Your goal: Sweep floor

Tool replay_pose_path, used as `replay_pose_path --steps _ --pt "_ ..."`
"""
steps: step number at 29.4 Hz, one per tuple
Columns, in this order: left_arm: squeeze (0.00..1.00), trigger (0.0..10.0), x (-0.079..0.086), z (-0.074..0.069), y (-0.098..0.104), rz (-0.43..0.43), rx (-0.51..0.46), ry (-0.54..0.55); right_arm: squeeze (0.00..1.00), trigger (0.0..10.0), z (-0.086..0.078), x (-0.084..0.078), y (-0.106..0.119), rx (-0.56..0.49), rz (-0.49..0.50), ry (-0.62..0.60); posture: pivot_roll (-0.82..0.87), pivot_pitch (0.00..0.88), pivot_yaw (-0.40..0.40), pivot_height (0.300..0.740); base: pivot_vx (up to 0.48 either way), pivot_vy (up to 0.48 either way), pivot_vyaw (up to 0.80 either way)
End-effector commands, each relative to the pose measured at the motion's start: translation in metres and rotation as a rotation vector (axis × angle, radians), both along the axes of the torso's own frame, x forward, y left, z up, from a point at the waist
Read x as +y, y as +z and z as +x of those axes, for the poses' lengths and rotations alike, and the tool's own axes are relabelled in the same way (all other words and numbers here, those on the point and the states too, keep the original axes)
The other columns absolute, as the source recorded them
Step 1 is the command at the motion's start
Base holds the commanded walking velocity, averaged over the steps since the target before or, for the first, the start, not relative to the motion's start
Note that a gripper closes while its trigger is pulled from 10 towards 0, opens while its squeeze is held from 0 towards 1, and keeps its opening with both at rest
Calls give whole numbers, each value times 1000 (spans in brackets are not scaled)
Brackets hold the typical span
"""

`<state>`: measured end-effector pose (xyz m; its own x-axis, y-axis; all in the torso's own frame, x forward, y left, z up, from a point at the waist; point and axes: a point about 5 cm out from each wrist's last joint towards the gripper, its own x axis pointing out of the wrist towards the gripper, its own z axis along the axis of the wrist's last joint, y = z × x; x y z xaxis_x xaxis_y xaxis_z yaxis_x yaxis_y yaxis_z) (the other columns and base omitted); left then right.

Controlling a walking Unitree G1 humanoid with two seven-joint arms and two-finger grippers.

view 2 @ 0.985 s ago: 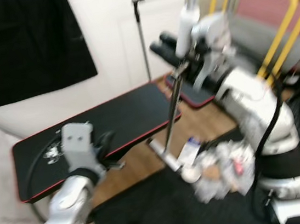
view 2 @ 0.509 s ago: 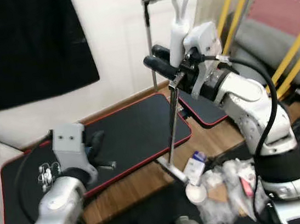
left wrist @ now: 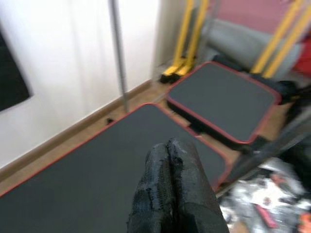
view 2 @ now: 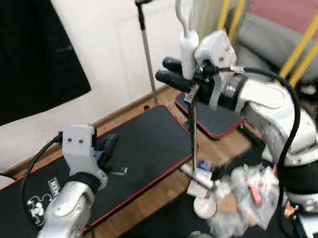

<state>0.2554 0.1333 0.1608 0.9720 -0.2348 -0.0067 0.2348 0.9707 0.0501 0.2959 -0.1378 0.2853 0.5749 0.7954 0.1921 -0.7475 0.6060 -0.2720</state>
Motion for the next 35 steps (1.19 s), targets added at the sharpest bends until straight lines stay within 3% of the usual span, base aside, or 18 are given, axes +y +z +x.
replay_pose_path --steps 1,5,10,18,35 --pt "0 10000 1 -3 -6 1 30 6 0 10000 -7 1 12 -72 11 27 -81 188 -149 740 0 0 0" --pt "0 10000 1 -3 -6 1 30 6 0 10000 -5 -1 12 -73 5 5 -81 188 -149 740 0 0 0" --pt "0 10000 1 -5 -6 -6 33 0 0 10000 12 -15 14 -61 22 -174 -82 197 -151 740 0 0 0" --pt "0 10000 1 -5 -7 9 43 7 0 10000 15 -18 13 -51 33 -217 -82 199 -150 740 0 0 0" --pt "0 10000 1 -4 -7 -1 54 7 0 10000 16 -14 10 -43 44 -230 -83 198 -151 740 0 -466 0"
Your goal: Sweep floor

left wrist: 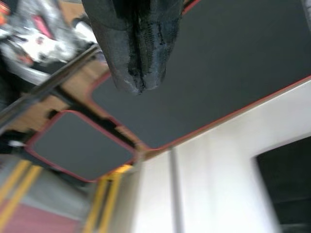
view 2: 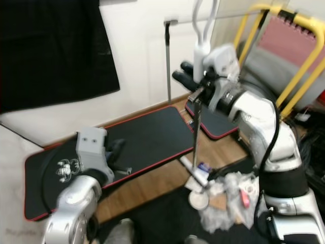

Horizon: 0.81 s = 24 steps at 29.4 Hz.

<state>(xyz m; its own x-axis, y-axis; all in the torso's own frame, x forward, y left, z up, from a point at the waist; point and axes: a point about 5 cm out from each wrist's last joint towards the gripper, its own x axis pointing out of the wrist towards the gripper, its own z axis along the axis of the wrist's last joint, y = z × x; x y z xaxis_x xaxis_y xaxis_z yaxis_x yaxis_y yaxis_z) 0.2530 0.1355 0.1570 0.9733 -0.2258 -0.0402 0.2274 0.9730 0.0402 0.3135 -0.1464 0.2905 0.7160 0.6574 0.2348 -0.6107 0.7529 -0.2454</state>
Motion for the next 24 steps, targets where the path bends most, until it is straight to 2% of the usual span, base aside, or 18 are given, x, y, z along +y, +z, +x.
replay_pose_path --steps 1,3,18,24 --pt "0 10000 -1 -2 -3 1 20 -2 0 10000 -1 -5 5 -30 -7 -34 -83 198 -151 740 0 -424 0" --pt "0 10000 -1 -2 -3 1 20 -2 0 10000 -1 -5 5 -30 -7 -34 -83 198 -151 740 0 -424 0" --pt "0 10000 5 1 0 -14 9 14 0 10000 5 -8 3 -24 21 -124 -84 196 -154 740 0 0 0" --pt "0 10000 7 1 0 2 9 18 0 10000 10 -16 6 -24 42 -185 -84 197 -153 740 341 0 624"
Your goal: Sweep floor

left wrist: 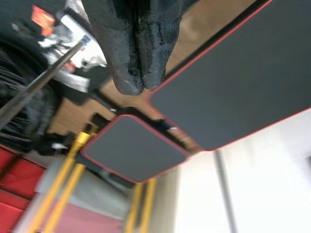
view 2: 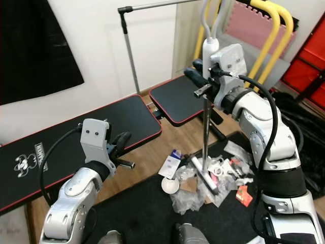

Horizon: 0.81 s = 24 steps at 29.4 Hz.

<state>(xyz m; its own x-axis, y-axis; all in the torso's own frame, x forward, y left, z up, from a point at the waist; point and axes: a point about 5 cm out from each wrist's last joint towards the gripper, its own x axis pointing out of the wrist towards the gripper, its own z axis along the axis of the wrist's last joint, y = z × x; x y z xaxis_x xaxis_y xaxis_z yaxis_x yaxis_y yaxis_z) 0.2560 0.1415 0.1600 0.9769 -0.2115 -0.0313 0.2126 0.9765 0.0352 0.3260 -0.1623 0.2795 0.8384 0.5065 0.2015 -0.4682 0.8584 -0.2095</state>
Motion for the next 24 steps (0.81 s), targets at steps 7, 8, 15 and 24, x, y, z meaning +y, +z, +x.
replay_pose_path --steps 7,8,15,24 --pt "0 10000 -1 -2 -3 1 13 -12 0 10000 -7 2 18 -82 10 53 -85 190 -150 740 363 0 343" --pt "0 10000 -1 -2 -3 1 12 -15 0 10000 -9 4 18 -83 12 70 -85 190 -149 740 364 0 0" --pt "0 10000 -3 -2 -3 1 13 -24 0 10000 -11 7 17 -81 -1 96 -84 188 -147 740 364 0 0" --pt "0 10000 -4 -2 -5 9 22 -23 0 10000 -14 17 12 -59 9 139 -89 195 -148 740 316 0 0"
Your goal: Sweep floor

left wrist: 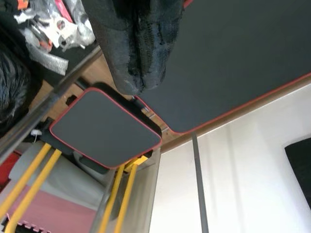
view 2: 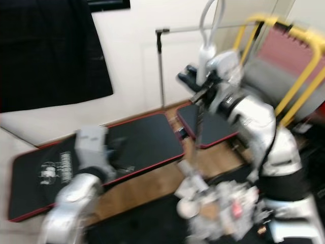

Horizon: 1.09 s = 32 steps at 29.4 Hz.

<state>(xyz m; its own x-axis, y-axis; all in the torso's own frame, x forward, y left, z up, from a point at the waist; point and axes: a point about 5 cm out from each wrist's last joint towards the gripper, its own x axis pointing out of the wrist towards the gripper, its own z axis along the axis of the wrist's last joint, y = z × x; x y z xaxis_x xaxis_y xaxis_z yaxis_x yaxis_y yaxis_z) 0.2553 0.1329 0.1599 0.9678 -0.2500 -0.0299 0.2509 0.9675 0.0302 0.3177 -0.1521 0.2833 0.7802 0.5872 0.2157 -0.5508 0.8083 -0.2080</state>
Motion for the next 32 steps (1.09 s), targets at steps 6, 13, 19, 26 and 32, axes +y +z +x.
replay_pose_path --steps 6,13,19,26,32 --pt "0 10000 4 -3 -5 10 27 17 0 10000 -3 9 4 -34 39 11 -94 207 -147 740 0 0 0" --pt "0 10000 5 -6 -4 -3 25 21 0 10000 8 4 -1 -59 6 -94 -94 227 -144 740 0 0 0" --pt "0 10000 7 -12 -3 -12 29 19 0 10000 19 0 -1 -79 22 -155 -87 251 -144 740 0 0 0" --pt "0 10000 5 -20 0 -23 30 -5 0 10000 25 0 3 -98 55 -168 -78 290 -144 740 0 0 0" --pt "0 10000 3 -27 1 -24 30 -22 0 10000 28 2 11 -124 84 -155 -77 312 -147 740 0 0 0"
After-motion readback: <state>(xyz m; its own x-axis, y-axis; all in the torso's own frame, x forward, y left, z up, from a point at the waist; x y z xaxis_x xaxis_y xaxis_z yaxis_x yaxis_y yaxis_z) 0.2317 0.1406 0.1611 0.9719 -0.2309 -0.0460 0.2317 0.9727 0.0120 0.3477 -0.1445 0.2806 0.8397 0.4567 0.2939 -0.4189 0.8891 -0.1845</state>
